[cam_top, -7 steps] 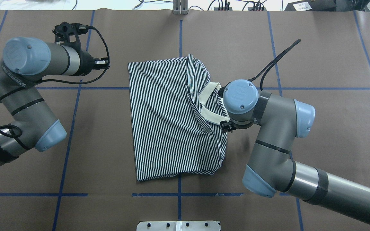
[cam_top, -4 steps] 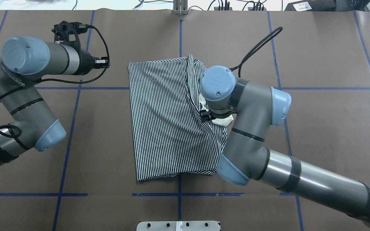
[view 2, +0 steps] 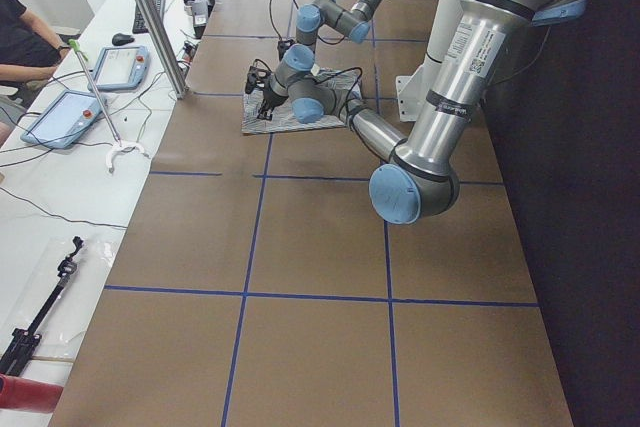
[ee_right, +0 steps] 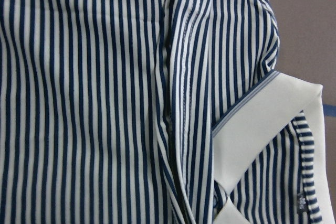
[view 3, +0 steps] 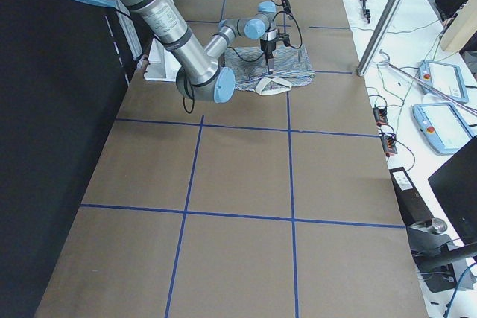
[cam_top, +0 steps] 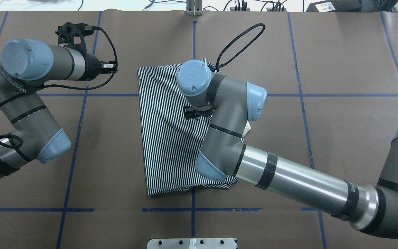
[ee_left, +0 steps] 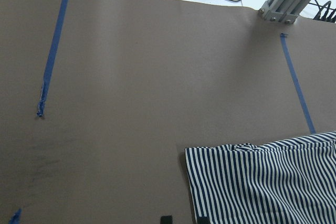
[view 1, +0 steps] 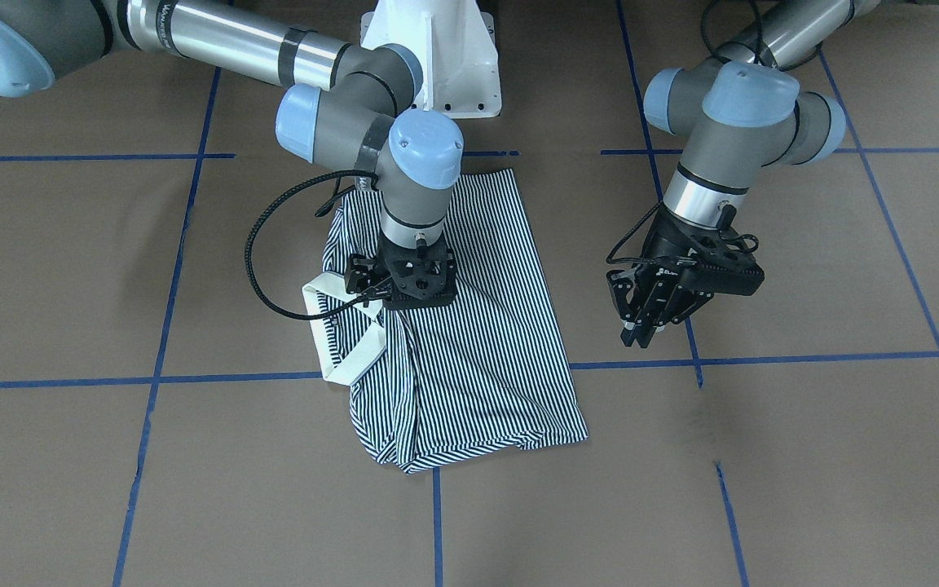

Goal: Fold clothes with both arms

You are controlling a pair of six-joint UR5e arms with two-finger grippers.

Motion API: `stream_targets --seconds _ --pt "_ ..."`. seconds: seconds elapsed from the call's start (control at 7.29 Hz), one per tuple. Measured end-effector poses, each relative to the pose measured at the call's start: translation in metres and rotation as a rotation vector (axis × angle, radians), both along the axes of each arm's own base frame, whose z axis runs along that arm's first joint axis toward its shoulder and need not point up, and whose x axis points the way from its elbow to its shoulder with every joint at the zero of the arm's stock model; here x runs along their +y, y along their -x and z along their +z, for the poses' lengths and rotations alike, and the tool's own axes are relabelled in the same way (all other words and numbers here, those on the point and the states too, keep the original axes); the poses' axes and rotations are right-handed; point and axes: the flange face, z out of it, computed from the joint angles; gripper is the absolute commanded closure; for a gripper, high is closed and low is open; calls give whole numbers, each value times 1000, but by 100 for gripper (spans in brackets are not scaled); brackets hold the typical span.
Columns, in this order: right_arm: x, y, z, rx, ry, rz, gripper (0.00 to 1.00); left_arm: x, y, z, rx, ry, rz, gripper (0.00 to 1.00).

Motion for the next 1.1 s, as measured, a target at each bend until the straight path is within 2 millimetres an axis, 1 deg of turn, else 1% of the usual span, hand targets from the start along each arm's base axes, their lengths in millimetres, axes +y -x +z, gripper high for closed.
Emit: stream_targets --seconds 0.27,0.55,0.69,0.82,1.1 --pt "-5 4 12 24 -1 -17 0 1 0 3 -2 3 4 72" --pt "-14 -3 28 45 -4 -29 0 2 0 4 1 8 15 72" --pt "-21 -13 41 59 -9 -42 0 3 0 4 1 9 18 72" --pt "-31 -30 55 68 -14 -57 0 3 0 4 2 9 18 72" --pt "-55 -74 82 73 -30 -95 0 3 0 4 2 10 19 72"
